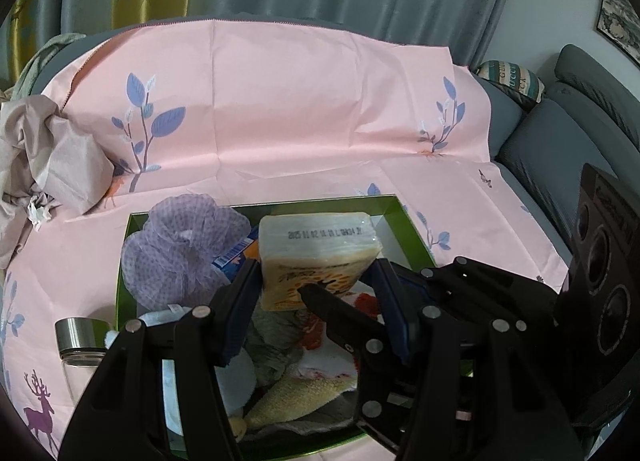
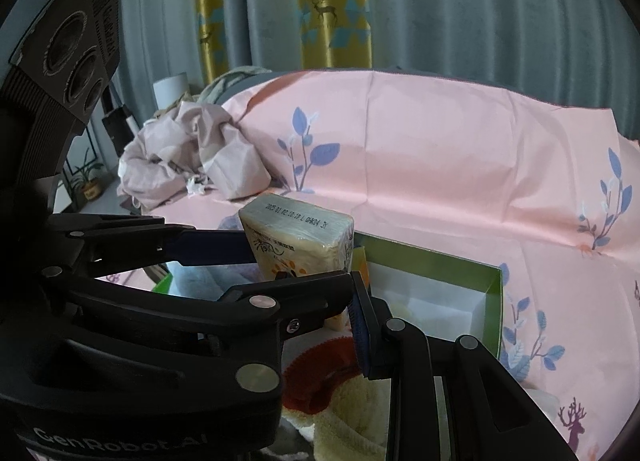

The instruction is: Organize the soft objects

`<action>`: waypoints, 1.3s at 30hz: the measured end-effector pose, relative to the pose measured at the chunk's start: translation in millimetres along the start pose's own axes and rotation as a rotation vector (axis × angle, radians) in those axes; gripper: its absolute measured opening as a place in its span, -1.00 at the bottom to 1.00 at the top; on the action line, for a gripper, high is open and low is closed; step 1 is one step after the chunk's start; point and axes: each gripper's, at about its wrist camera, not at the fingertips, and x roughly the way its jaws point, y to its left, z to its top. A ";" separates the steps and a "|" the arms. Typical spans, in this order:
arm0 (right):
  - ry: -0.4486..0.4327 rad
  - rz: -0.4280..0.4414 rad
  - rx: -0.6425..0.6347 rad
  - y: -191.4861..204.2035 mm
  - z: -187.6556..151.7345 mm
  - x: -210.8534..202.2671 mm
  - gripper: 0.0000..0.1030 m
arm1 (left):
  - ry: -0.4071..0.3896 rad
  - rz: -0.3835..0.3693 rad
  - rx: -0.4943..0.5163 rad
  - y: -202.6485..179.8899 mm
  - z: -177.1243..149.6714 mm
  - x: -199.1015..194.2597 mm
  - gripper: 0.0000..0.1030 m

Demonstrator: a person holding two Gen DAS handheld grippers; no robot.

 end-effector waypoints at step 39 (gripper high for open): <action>0.028 -0.346 0.208 -15.2 -72.2 -98.7 0.67 | 0.024 0.043 0.029 -29.0 -59.1 -46.1 0.98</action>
